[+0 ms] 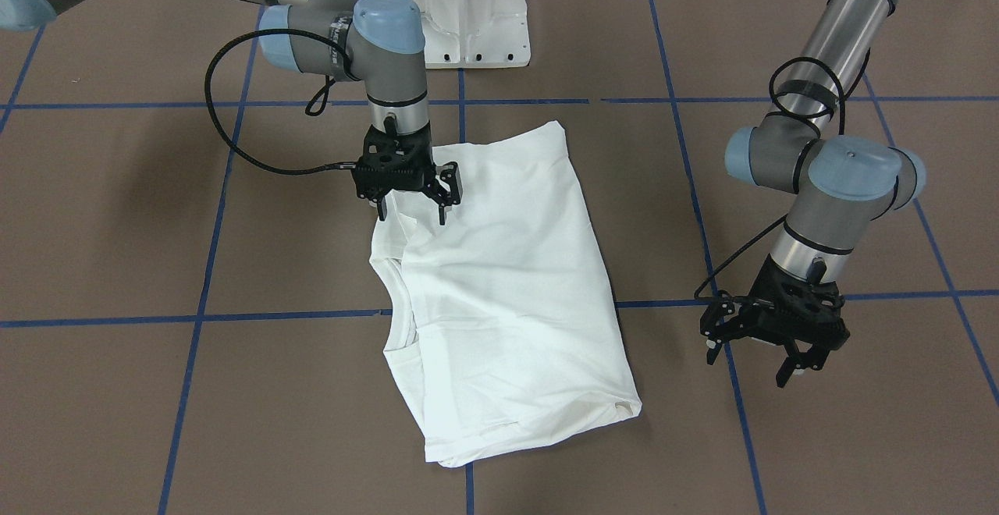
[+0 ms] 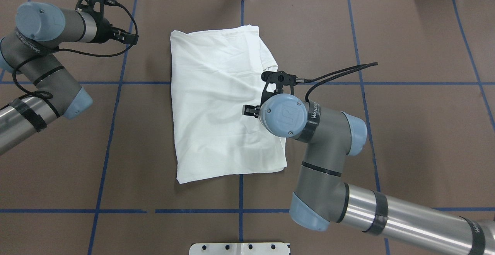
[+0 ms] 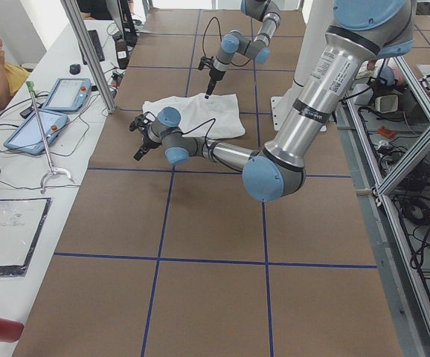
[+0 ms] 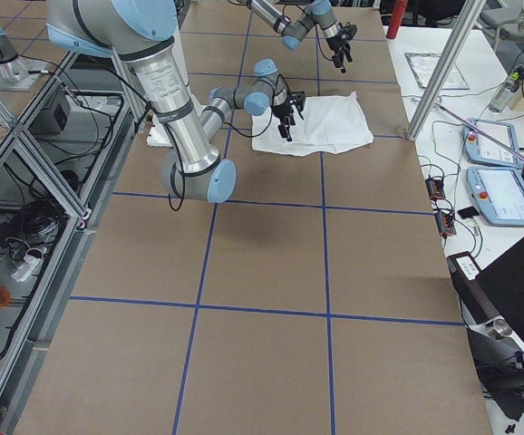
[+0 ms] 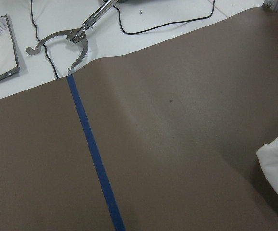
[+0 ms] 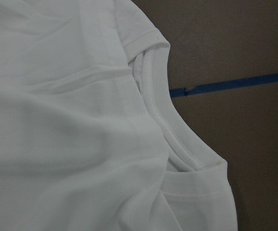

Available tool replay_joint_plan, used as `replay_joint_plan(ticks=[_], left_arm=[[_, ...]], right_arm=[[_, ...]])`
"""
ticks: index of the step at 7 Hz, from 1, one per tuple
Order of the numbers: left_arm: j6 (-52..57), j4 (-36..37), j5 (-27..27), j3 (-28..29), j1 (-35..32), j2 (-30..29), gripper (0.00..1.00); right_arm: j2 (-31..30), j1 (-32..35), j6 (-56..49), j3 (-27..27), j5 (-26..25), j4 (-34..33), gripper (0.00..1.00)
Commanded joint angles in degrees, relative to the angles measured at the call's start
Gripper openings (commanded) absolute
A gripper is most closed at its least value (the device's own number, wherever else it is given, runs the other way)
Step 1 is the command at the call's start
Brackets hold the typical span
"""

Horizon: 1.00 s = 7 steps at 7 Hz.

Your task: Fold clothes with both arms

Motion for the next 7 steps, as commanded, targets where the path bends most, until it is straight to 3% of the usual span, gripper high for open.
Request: replay_joint_plan(ticks=[1,4,7], left_arm=[[-3.2,0.1,0.0,-8.9,2.4,4.2,1.0],[-16.7,0.5,0.1,-22.0,14.6,9.2,1.0],[-25.5,8.4,5.1,-26.9,24.1,10.7,1.0]], right_arm=[[-7.3,-1.7,2.2,9.7,0.0,0.0,1.0],[-10.6,-1.6,2.1,13.6,0.3,0.2,1.0],[-10.6,-1.6,2.0,13.4,0.2,0.2,1.0]])
